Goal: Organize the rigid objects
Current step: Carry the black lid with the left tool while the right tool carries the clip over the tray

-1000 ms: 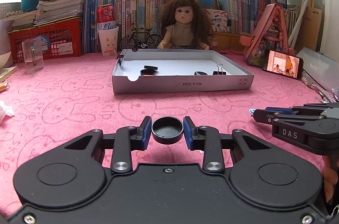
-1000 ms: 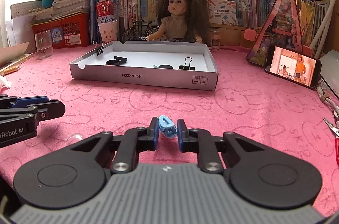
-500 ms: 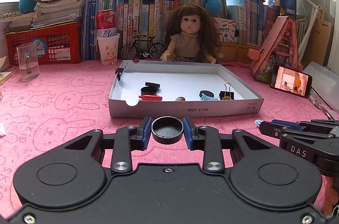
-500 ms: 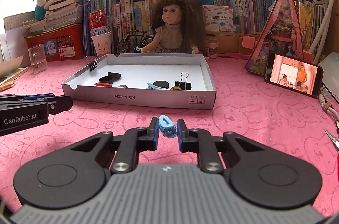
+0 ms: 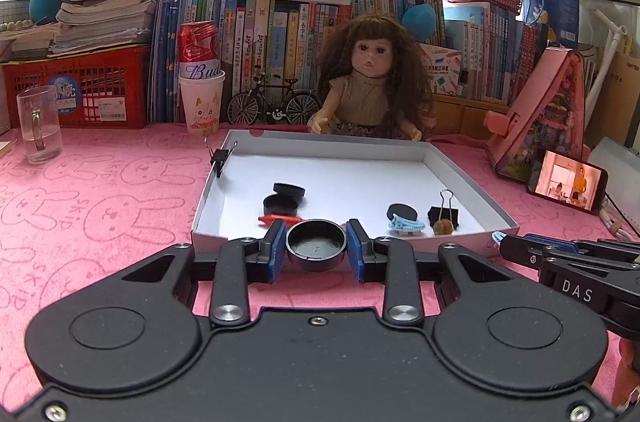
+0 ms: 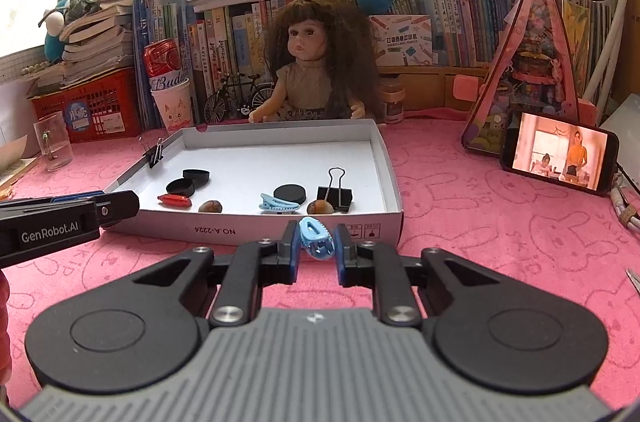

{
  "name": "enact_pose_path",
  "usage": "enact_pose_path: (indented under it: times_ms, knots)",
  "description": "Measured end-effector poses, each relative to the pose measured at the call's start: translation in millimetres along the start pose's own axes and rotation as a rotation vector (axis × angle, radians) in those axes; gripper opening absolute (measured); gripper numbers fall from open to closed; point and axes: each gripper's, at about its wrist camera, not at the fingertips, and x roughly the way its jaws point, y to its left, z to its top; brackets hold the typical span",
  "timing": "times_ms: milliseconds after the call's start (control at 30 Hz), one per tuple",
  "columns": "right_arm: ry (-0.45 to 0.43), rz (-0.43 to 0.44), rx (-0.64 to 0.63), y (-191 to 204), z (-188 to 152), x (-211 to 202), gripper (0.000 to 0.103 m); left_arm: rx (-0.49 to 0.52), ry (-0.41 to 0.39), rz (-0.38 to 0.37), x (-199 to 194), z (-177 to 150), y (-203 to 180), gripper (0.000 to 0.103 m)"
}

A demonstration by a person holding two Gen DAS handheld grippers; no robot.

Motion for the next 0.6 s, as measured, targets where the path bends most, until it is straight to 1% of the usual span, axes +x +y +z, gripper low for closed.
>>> enact_pose_path:
  times_ms: [367,600]
  knots:
    - [0.048,0.006,0.088,-20.7,24.8,39.0,0.022,-0.034,0.031,0.002,46.8,29.6,10.5,0.03]
    - [0.106,0.062,0.182,-43.4,53.3,79.5,0.022,-0.086,0.095,-0.037,90.0,50.4,16.8,0.03]
